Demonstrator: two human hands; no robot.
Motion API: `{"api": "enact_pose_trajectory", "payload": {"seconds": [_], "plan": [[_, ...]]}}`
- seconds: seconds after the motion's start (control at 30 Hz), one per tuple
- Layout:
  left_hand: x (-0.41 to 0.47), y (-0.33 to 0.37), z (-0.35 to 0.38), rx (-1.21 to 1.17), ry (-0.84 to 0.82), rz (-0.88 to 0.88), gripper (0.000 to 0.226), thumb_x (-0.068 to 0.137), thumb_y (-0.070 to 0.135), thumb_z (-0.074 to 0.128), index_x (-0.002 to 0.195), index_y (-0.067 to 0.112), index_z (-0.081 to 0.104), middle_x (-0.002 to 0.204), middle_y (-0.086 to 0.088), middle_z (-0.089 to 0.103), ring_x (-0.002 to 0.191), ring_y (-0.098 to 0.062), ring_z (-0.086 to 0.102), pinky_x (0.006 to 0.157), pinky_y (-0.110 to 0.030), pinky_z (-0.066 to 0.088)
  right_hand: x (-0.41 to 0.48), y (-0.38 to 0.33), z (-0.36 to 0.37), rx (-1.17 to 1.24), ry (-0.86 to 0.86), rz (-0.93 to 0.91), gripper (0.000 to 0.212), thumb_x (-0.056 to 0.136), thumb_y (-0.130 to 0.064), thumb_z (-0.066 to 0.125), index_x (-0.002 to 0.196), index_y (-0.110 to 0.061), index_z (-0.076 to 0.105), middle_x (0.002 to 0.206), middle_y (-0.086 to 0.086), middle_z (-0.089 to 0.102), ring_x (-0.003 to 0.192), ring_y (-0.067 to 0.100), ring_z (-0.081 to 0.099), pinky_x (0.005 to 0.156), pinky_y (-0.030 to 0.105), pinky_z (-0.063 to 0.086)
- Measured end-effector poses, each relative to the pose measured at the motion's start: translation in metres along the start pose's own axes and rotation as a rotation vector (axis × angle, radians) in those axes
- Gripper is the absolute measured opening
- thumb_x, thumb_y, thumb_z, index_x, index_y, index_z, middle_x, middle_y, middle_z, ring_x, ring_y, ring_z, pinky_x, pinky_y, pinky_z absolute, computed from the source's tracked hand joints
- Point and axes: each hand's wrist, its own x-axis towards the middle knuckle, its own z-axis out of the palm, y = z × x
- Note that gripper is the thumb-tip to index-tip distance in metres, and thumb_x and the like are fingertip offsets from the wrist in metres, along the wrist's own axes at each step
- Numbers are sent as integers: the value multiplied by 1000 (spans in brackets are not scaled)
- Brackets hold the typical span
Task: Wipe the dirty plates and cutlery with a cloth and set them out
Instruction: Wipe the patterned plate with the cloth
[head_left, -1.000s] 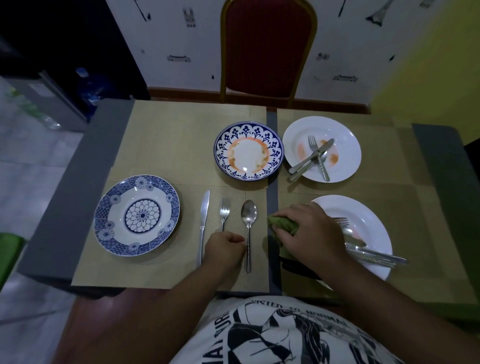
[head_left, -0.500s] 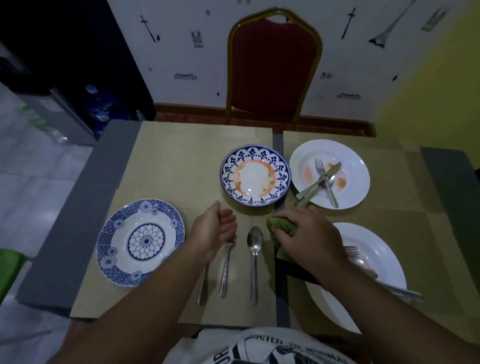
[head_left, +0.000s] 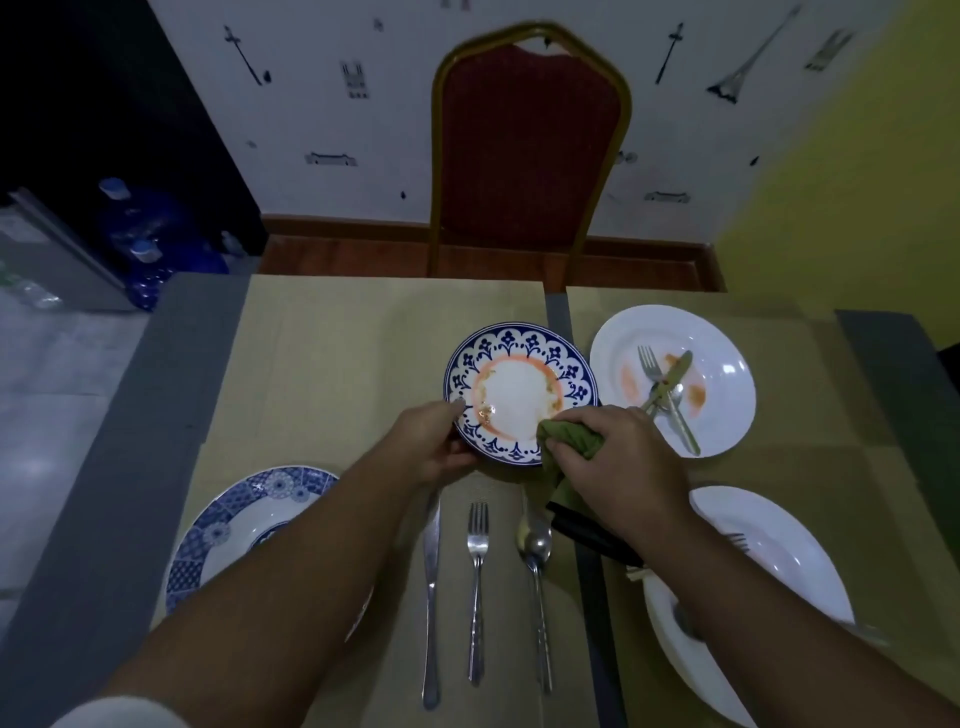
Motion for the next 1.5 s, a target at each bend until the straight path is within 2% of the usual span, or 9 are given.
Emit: {"api": "enact_pose_trajectory", "payload": {"seconds": [0.13, 0.27, 0.4, 0.53, 0.7, 0.9, 1.1, 1.37, 1.5], "plan": [[-5, -1, -3, 127, 6, 66, 19, 100, 5, 50, 115, 3, 62, 95, -18, 74, 84, -29, 73, 83, -49, 60, 2, -4, 1, 54, 26, 47, 27, 78, -49, 69, 103, -40, 66, 95, -16, 66, 97, 10, 55, 73, 40, 54], [-23, -6, -13, 163, 0, 146, 15, 102, 10, 48, 100, 8, 63, 78, -11, 77, 73, -25, 75, 81, -48, 61, 5, -10, -7, 92, 45, 62, 33, 73, -56, 65, 104, -44, 65, 94, -16, 67, 90, 9, 60, 70, 39, 56], [-45, -26, -31, 235, 45, 240, 20, 102, 19, 51, 110, 5, 63, 92, -15, 76, 77, -26, 74, 58, -33, 58, 4, -20, -23, 136, -43, 31, 29, 77, -52, 67, 103, -40, 67, 88, -18, 68, 83, 6, 62, 68, 40, 58], [-75, -50, -35, 153, 103, 270, 24, 103, 22, 48, 111, 8, 66, 98, -16, 77, 94, -33, 72, 88, -55, 58, 4, -32, -36, 105, -156, -48, 29, 77, -51, 68, 104, -39, 67, 92, -17, 68, 84, 10, 60, 73, 39, 56], [-120, -88, -22, -11, 90, 280, 23, 105, 19, 44, 118, 8, 59, 104, -15, 77, 94, -32, 74, 78, -52, 60, -4, -48, -39, -35, -226, -184, 33, 80, -55, 62, 110, -42, 59, 92, -14, 58, 94, 17, 56, 77, 39, 53], [-151, -122, -10, -73, 101, 331, 23, 105, 22, 45, 121, 9, 53, 109, -19, 74, 97, -39, 73, 81, -67, 55, -50, -17, -26, -242, -203, -353, 60, 80, -54, 60, 135, -40, 38, 134, -9, 49, 117, 22, 41, 93, 38, 43], [-158, -125, -9, 93, 19, 412, 20, 105, 25, 46, 113, 9, 55, 101, -21, 74, 94, -43, 71, 79, -72, 52, -70, -26, -13, -64, -144, -400, 52, 86, -45, 62, 135, -33, 49, 132, -9, 55, 118, 18, 42, 101, 37, 40], [-158, -125, -34, 133, -82, 408, 26, 104, 36, 47, 110, 16, 62, 104, -19, 74, 96, -44, 71, 80, -75, 50, -102, -35, -16, -143, -270, -662, 48, 73, -30, 74, 119, -36, 61, 114, -13, 62, 101, 16, 48, 81, 31, 39], [-161, -124, -46, 119, -43, 446, 21, 105, 28, 44, 114, 17, 60, 103, -13, 75, 95, -36, 72, 78, -69, 54, -71, -53, -15, -183, -103, -515, 40, 74, -21, 70, 113, -25, 65, 103, -2, 65, 105, 22, 49, 88, 40, 43]]}}
